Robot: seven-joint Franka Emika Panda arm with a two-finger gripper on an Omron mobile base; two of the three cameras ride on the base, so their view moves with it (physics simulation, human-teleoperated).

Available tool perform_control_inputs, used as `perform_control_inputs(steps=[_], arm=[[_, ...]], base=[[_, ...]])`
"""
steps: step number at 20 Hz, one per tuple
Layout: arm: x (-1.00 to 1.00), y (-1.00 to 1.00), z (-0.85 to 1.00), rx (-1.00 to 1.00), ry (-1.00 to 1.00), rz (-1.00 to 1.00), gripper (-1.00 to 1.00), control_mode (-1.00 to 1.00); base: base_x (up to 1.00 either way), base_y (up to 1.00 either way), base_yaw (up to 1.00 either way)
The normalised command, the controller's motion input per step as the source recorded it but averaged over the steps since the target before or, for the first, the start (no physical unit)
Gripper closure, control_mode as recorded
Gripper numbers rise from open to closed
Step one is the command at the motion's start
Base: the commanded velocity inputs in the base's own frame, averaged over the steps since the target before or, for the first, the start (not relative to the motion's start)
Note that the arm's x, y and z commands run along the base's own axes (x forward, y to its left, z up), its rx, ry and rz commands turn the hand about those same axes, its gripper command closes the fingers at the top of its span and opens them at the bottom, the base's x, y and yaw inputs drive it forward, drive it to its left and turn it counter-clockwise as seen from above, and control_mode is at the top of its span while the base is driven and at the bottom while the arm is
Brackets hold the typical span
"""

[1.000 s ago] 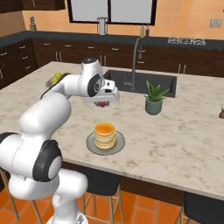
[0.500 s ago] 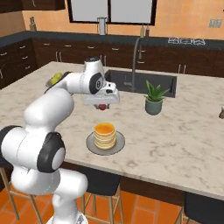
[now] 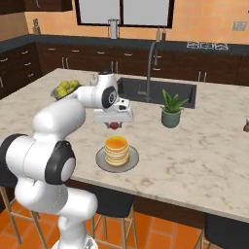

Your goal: Take the strawberry from the fridge and place it on top of the pancake, located on the dining counter.

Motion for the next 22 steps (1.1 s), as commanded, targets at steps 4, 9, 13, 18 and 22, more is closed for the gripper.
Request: perform_control_inputs(steps=[4,9,13,18,22], arm=[[-0.01,0.00,-0.30,0.00,0.06,0.00,1.00,-1.00],[0.00,0.00,-0.29,0.00,0.07,0.00,1.00,-1.00],[0.05,-0.02,-0.30,0.00,0.06,0.00,1.00,-1.00],[0.21,-0.14,-0.18,0.00,0.05,0.00,1.00,-1.00],[0.08,-0.13,-0.22,0.00,0.02,0.00,1.00,-1.00]], base=[[0.00,0.00,0.00],[0.00,0.00,0.00],[0.00,0.00,0.00],[0.00,0.00,0.00],[0.00,0.00,0.00]])
